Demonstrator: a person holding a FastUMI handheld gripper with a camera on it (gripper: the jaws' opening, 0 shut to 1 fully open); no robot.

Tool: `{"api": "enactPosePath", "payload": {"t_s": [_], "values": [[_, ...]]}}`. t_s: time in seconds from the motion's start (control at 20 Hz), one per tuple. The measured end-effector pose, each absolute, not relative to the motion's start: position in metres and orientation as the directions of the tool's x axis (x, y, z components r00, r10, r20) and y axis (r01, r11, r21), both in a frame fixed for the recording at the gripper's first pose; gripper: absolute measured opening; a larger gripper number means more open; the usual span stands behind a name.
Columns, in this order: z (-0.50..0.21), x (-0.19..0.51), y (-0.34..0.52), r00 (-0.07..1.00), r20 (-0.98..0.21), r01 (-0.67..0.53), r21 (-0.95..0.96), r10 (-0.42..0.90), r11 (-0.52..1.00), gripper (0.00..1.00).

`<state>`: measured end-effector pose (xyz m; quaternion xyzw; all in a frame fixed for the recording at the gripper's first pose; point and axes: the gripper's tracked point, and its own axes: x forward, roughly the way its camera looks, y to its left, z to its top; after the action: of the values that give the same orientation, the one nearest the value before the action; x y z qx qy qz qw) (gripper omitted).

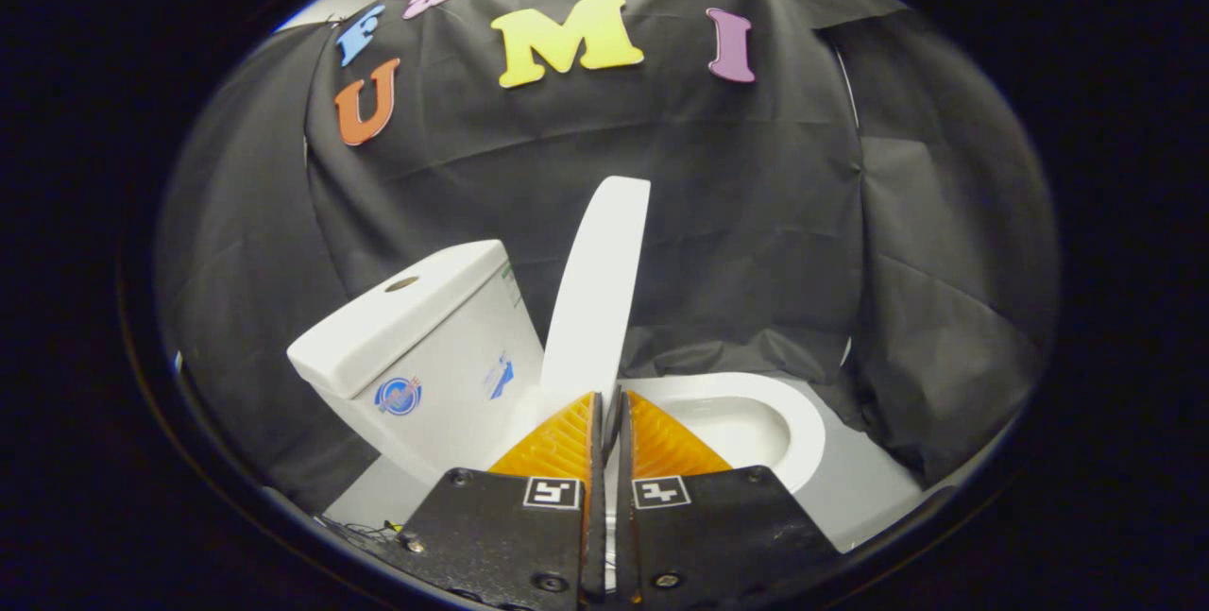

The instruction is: Open the toilet lid.

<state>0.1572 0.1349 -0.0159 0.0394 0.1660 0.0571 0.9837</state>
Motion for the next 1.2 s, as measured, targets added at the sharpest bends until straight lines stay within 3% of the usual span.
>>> {"api": "enactPosePath", "payload": {"t_s": [1.2], "values": [[-0.011,0.164,0.222,0.952,-0.271,-0.181,-0.117,0.144,0.976,0.08]]}}
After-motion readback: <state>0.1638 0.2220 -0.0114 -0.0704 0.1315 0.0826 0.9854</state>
